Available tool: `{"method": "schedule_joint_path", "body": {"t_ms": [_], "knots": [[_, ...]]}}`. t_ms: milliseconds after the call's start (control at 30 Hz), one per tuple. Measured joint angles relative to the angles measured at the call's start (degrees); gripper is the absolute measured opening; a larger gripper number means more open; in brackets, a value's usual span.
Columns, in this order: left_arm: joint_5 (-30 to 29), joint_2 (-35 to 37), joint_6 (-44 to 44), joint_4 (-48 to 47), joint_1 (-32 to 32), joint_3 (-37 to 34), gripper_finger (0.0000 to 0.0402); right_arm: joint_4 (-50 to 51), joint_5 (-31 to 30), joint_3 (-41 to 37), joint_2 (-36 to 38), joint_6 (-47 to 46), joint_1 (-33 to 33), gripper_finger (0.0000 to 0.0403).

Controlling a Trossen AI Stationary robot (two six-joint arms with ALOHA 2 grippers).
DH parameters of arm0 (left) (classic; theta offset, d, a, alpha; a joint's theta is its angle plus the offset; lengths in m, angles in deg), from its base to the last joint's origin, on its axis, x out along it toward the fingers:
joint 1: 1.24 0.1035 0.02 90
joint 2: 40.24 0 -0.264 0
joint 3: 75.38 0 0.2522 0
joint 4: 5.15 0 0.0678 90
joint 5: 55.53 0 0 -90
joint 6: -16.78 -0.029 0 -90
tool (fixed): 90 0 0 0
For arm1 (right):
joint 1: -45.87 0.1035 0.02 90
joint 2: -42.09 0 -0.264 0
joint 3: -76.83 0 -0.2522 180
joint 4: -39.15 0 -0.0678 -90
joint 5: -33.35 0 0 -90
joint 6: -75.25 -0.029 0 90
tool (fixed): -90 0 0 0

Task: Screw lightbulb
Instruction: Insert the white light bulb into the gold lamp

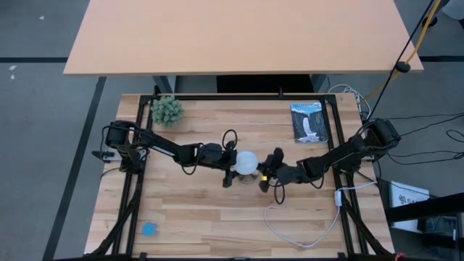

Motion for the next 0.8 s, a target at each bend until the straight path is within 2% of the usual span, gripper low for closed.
{"method": "schedule_joint_path", "body": {"t_ms": [133, 200, 300, 400, 533, 800], "knots": [[0.0, 0.0, 0.1, 0.0, 0.0, 0.0, 0.0232, -0.9, -1.1, 0.0, 0.0, 0.3, -0.1, 0.0], [0.0, 0.0, 0.1, 0.0, 0.0, 0.0, 0.0232, -2.7, 3.1, 0.0, 0.0, 2.2, -0.1, 0.0], [0.3, 0.0, 0.1, 0.0, 0.0, 0.0, 0.0232, -3.6, 13.0, 0.0, 0.0, 3.6, -0.2, 0.0], [0.2, 0.0, 0.1, 0.0, 0.0, 0.0, 0.0232, -2.6, 15.3, 0.0, 0.0, 2.0, -0.1, 0.0], [0.2, 0.0, 0.1, 0.0, 0.0, 0.0, 0.0232, -0.2, 11.5, 0.0, 0.0, 1.0, -0.2, 0.0], [0.1, 0.0, -0.1, -0.1, 0.0, 0.0, 0.0232, 1.1, -2.0, 0.0, 0.0, 2.1, -0.2, 0.0]]}}
